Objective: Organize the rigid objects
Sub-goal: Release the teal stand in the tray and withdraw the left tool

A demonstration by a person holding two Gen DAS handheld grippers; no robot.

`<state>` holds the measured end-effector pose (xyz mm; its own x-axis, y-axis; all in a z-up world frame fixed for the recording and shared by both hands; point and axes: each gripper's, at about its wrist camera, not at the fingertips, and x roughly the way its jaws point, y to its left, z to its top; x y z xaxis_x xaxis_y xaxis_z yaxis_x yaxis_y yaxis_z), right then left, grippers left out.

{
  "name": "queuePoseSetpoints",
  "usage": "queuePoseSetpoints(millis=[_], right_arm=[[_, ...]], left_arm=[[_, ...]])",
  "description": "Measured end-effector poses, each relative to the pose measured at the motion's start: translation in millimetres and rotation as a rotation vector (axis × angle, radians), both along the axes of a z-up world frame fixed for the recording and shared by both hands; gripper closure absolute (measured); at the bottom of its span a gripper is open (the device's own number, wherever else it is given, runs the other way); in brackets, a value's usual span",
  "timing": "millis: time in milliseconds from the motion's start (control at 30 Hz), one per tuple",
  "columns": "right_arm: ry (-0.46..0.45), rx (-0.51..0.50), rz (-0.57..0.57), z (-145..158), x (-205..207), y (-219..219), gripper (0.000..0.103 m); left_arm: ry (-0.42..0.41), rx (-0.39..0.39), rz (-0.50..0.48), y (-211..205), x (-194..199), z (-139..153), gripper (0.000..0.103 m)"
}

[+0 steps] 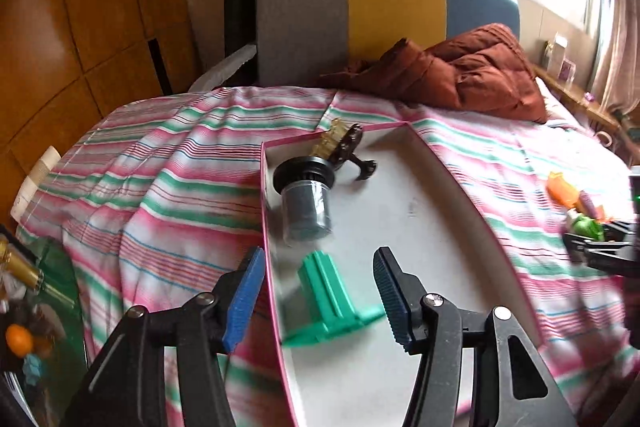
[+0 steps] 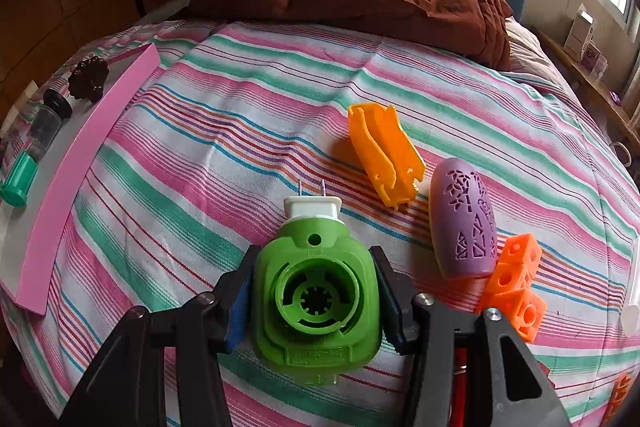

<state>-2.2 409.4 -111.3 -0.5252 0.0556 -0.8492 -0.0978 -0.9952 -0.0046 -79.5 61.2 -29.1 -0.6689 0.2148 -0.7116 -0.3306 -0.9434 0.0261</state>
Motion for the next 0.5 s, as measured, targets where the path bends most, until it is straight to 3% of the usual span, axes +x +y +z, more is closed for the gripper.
queuePoseSetpoints(millis=[500], right_arm=[[0.016,0.018,-0.001,-3,0,-3,0.050]], left_arm=[[-0.018,0.046,-0.009,-1,42,15,0.044]])
